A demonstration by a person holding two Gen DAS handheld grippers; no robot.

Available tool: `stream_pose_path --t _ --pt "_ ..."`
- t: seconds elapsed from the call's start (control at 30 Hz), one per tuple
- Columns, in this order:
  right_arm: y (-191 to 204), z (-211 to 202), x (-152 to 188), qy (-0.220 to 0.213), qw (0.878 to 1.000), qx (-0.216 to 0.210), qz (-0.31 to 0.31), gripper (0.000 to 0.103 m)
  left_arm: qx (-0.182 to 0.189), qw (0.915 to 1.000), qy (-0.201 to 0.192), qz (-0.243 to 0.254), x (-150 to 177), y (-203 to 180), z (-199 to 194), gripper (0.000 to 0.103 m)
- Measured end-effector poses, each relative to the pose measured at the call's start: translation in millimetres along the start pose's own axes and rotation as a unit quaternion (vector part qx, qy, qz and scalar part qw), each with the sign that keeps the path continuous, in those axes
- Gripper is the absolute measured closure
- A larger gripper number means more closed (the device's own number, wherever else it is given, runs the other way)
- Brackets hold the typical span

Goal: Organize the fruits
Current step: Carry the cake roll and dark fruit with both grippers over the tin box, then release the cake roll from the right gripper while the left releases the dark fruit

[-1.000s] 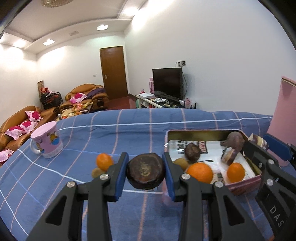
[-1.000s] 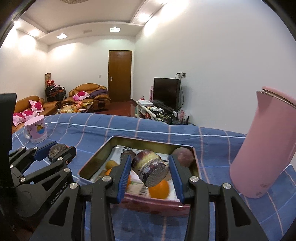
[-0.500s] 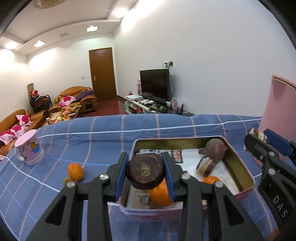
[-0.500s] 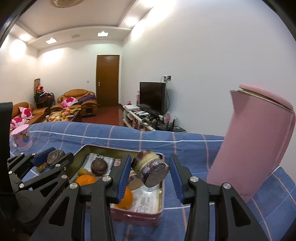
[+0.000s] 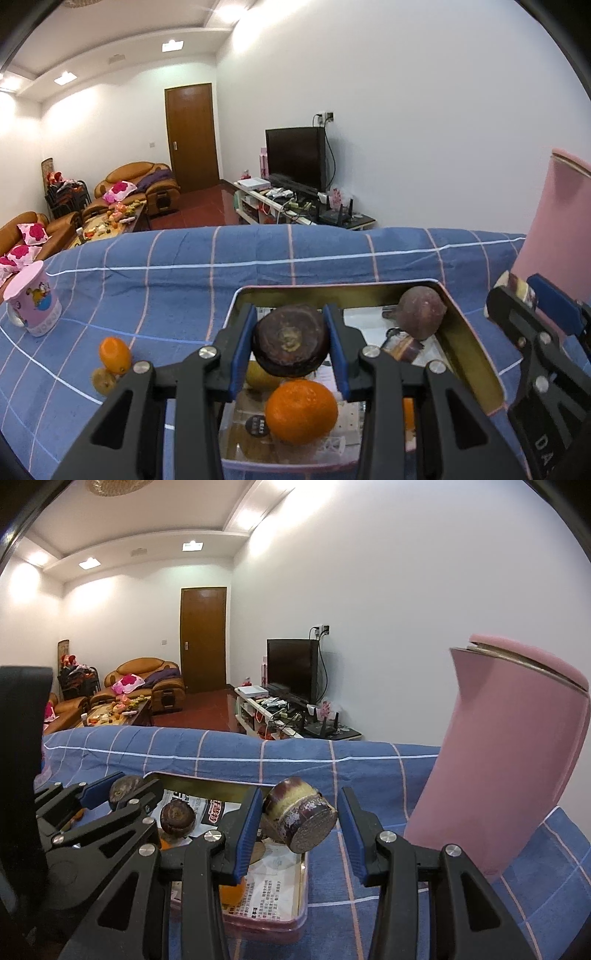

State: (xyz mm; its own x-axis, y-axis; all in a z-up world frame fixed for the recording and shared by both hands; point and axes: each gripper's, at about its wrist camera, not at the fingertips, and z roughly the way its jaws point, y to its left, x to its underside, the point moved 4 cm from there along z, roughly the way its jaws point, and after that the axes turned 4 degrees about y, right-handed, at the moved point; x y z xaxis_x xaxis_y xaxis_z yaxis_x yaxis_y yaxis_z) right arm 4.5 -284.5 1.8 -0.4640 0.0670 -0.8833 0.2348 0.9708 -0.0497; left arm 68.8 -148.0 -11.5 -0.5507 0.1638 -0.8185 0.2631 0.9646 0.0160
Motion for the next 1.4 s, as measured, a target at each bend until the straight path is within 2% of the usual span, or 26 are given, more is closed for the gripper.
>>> stream_pose_path --t 0.13,0.37,0.7,0.93,1.0,1.23,1.3,1.33,1.37,1.4 --pt "4.6 9.5 2.2 0.022 1.000 -0.022 0.002 0.059 -0.007 0.9997 0.022 0.007 0.7 2.9 11.7 0.064" --pt "15.1 36.3 19.0 0.092 0.994 -0.058 -0.005 0.059 -0.006 0.9987 0.044 0.025 7.5 -4.5 19.7 0.064" --pt "17.1 48.0 26.7 0.124 0.988 -0.094 0.012 0.058 0.003 0.9977 0.064 0.022 9.1 -2.8 28.0 0.064" --pt "15.2 44.2 26.7 0.127 0.985 -0.116 0.028 0.058 0.005 0.9977 0.065 0.018 8.6 -0.5 28.3 0.064" --pt "12.4 37.9 23.5 0.114 0.985 -0.123 0.037 0.057 0.005 0.9978 0.063 0.020 8.9 -0.7 27.9 0.064" --pt "-1.2 10.9 8.9 0.040 0.992 -0.106 0.062 0.036 -0.003 0.9980 0.059 0.024 9.6 -3.7 24.6 0.062" --pt "-5.3 1.9 5.2 0.012 0.994 -0.088 0.065 0.033 -0.010 0.9986 0.042 0.032 9.5 -7.1 17.3 0.044" --pt "-6.9 -2.8 3.2 -0.004 0.995 -0.077 0.063 0.031 -0.014 0.9987 0.033 0.035 9.1 -9.4 14.1 0.023" --pt "-7.8 -6.0 1.9 -0.015 0.996 -0.065 0.061 0.030 -0.026 0.9987 0.016 0.041 8.6 -11.8 7.4 0.006" --pt "-8.6 -8.6 0.9 -0.024 0.997 -0.053 0.058 0.025 -0.034 0.9985 0.000 0.044 8.2 -13.6 1.3 0.001"
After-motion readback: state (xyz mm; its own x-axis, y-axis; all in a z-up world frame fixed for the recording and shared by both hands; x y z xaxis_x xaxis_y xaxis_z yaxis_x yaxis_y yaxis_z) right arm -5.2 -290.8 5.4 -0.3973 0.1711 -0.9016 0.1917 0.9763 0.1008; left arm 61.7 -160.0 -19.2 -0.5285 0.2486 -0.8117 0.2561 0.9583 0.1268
